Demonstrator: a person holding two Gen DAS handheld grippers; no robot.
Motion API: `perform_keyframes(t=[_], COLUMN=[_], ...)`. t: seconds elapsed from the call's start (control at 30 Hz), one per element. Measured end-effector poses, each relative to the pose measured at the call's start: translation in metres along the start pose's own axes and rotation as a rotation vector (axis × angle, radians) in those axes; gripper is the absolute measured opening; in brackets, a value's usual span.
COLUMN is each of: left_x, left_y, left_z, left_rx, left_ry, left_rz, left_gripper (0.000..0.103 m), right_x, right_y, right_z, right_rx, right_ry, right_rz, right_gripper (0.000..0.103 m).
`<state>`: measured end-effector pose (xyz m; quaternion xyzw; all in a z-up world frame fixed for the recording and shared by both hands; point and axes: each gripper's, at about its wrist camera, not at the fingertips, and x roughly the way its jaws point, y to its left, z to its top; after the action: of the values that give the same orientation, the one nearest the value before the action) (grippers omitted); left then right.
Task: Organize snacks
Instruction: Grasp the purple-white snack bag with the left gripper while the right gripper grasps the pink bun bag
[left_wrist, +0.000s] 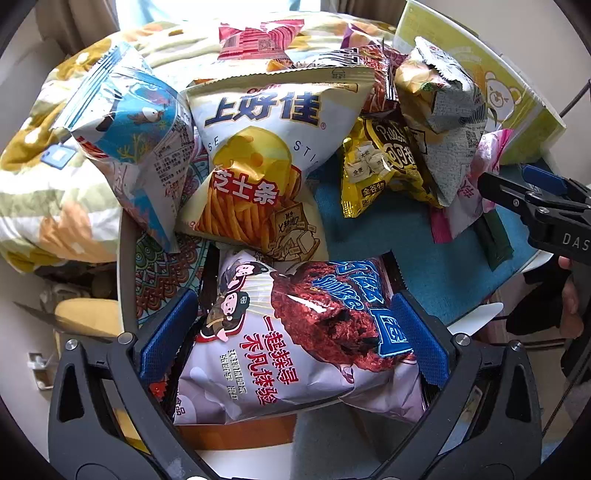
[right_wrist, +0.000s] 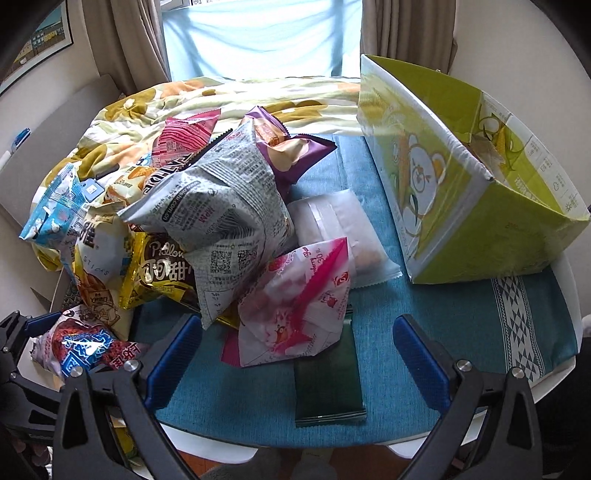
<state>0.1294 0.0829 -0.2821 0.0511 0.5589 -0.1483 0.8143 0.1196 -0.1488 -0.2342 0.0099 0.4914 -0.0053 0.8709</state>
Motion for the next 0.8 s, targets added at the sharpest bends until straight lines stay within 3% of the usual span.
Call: perform_keyframes(t=[0.23, 0.37, 0.5, 0.57, 0.67, 0.73, 0.8], left_x=[0.005, 0.001, -0.005, -0.007, -0.012, -0.016, -0.02], left_y=[0.001, -0.002, -0.008, -0.011, -0.012, -0.014, -0.015], left_z=[0.002, 0.0, 0.002, 0.003, 0.003, 0.004, 0.005], left_rx=[0.007, 0.021, 0.029, 0.026, 0.013, 0.006, 0.001], left_ry=[0.015, 0.005, -0.001, -0.007, -0.019, -0.025, -0.027], left_rz=[-0.004, -0.016, -0.027, -0.026, -0.037, -0.041, -0.049], left_gripper=[0.099, 0.089, 0.077, 0.075, 0.073, 0.073, 0.073], right_x=[0.021, 0.027, 0.034, 0.038, 0.037, 0.035, 0.032], right_y=[0.001, 0.005, 0.013, 0.015, 0.013, 0.011, 0.011], right_z=[0.003, 0.006, 0.006, 0.005, 0.004, 0.005, 0.004], right_rx=[-0.059, -0.118, -0.171, -0.191, -0.193, -0.19, -0.193], right_ry=[-0.002, -0.01, -0.001, 0.011, 0.016, 0.018, 0.016], right_rz=[-0.028, -0.028, 0.006, 0.006, 0.013, 0.021, 0.017], right_gripper=[0.103, 0.1, 0.084, 0.075, 0.068, 0.057, 0.053])
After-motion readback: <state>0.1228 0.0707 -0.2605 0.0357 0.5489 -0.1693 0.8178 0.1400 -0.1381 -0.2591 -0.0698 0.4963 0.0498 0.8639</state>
